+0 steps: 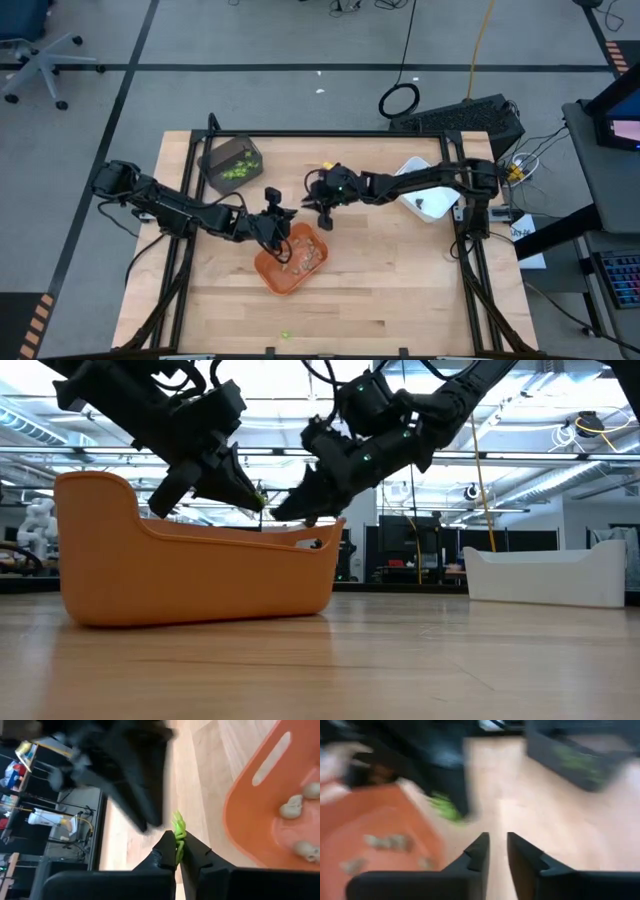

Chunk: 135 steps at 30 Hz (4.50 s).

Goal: Sort Halloween decoration
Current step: Put the green spider toy into the black bin

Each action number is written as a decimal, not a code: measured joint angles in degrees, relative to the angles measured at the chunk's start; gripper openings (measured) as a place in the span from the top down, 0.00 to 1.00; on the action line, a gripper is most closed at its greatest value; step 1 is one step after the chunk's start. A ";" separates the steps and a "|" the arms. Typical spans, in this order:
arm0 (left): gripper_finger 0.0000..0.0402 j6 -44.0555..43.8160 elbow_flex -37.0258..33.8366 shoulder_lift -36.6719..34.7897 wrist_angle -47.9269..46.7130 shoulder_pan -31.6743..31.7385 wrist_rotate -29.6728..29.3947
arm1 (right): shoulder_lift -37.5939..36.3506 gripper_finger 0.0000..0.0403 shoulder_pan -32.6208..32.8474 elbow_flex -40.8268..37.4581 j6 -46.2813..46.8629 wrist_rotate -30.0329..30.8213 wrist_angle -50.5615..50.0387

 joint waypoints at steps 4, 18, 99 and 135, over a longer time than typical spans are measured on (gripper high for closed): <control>0.99 -0.81 0.01 -0.42 -0.10 -0.44 -1.01 | -4.81 0.74 -0.57 0.00 -4.81 5.36 -6.83; 0.99 -28.51 4.18 -18.56 0.04 0.52 -6.32 | -21.52 0.61 4.31 -17.39 -2.90 6.54 -9.17; 0.99 -46.63 5.89 -23.71 -30.44 28.71 -6.96 | -22.33 0.61 22.32 -31.76 -11.81 15.71 18.75; 0.72 -64.52 5.78 -24.42 -54.24 30.09 9.91 | -22.31 0.61 22.12 -31.76 7.50 15.55 14.29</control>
